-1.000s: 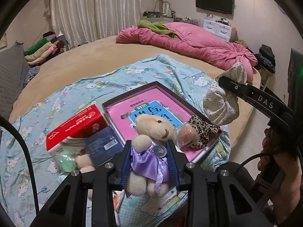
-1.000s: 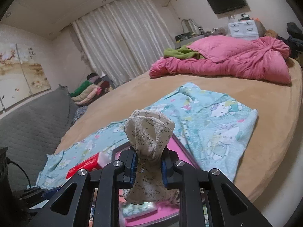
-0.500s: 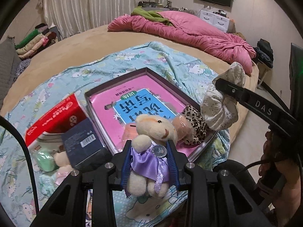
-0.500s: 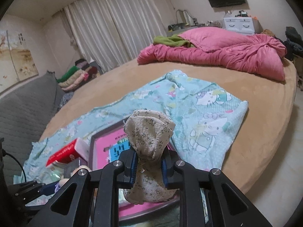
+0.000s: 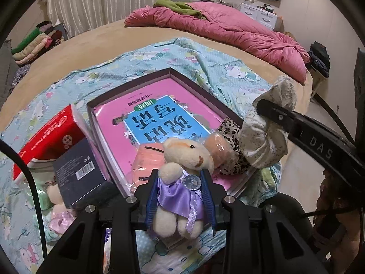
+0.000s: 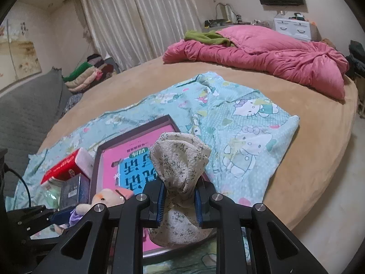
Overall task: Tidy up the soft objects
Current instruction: 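Carry the teddy bear and floral scrunchie with both tools over the pink book tray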
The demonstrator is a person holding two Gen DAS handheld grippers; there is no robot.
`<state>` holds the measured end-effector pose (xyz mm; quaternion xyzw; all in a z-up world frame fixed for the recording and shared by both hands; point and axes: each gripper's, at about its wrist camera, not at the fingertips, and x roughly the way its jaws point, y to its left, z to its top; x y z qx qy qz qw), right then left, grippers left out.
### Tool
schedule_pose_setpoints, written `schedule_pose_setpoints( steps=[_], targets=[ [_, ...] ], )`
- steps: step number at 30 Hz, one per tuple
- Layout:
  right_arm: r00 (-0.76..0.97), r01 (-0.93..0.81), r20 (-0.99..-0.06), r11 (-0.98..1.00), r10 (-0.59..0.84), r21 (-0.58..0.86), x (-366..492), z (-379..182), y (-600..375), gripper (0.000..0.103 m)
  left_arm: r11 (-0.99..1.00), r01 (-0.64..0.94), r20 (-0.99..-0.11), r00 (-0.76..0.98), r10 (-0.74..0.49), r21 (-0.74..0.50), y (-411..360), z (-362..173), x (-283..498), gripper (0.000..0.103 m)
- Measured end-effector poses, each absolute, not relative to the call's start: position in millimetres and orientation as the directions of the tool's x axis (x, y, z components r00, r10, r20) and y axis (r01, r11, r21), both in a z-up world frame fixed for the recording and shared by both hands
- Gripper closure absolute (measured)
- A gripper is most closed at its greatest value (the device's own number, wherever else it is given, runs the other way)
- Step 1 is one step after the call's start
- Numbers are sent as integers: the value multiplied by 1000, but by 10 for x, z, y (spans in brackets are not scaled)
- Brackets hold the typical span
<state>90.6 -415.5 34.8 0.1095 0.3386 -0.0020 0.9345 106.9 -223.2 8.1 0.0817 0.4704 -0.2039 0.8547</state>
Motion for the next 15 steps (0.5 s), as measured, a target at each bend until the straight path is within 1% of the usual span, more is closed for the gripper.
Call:
schedule_pose_setpoints(
  steps=[5, 15],
  targets=[
    [759, 71, -647, 980, 68, 187, 937, 302, -4140, 81, 906, 416, -847, 454, -278, -75, -2234, 6, 1152, 67],
    [726, 62, -684, 984, 70, 167, 1039, 164, -4102, 81, 913, 400, -865, 428, -262, -79, -2241, -133, 1319, 67]
  ],
)
